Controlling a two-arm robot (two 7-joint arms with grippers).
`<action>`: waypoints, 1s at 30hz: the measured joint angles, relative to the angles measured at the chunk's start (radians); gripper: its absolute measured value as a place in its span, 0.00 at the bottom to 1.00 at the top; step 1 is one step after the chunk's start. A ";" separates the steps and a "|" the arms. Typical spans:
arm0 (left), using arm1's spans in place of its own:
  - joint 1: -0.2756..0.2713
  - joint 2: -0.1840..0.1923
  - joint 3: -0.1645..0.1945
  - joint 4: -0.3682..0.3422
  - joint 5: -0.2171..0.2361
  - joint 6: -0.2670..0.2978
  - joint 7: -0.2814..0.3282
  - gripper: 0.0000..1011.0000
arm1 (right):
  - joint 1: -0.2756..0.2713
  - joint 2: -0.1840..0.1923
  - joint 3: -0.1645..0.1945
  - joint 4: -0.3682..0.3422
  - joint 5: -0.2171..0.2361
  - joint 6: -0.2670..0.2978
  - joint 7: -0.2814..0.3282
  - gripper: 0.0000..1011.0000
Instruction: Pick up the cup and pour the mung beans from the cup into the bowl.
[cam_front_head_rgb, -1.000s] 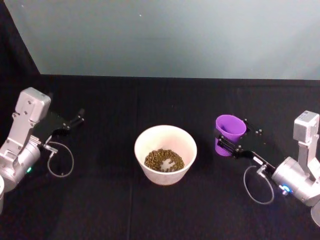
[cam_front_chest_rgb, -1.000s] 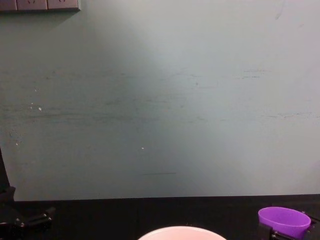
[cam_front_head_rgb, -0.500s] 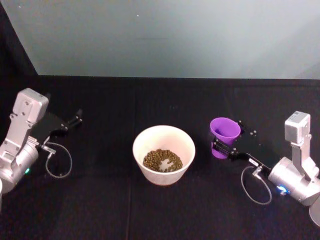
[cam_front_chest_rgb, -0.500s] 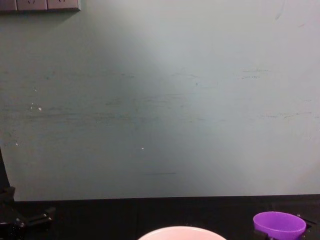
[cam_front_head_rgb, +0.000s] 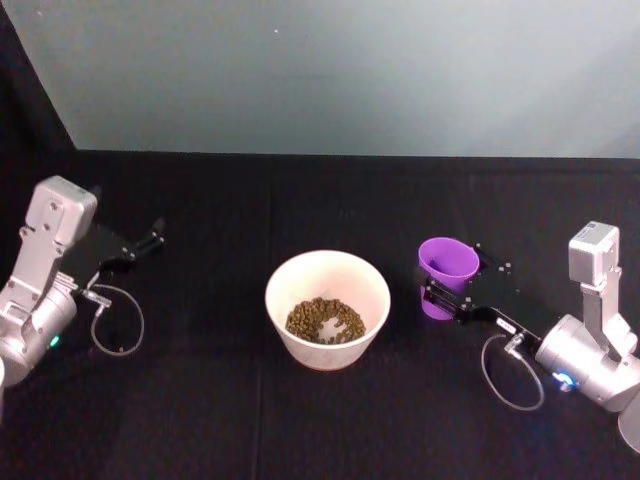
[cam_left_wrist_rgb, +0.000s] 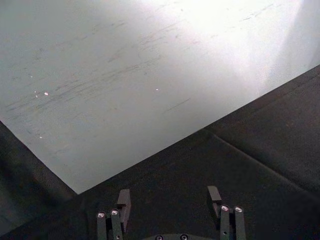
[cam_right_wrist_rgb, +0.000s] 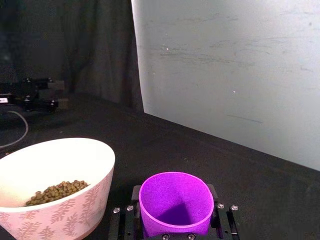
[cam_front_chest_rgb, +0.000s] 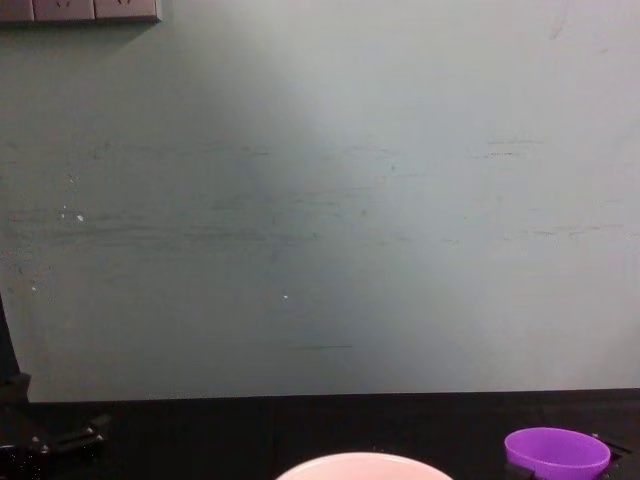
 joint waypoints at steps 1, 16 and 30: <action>0.000 0.000 0.000 0.000 0.000 0.000 0.000 0.99 | 0.000 0.000 0.000 0.000 0.000 0.000 0.000 0.74; 0.000 0.000 0.000 0.000 0.000 0.000 0.000 0.99 | 0.000 -0.001 0.001 0.001 -0.003 -0.004 -0.002 0.99; 0.000 0.000 0.000 0.000 0.000 0.000 0.000 0.99 | -0.058 0.023 0.029 -0.132 0.010 0.005 -0.041 0.99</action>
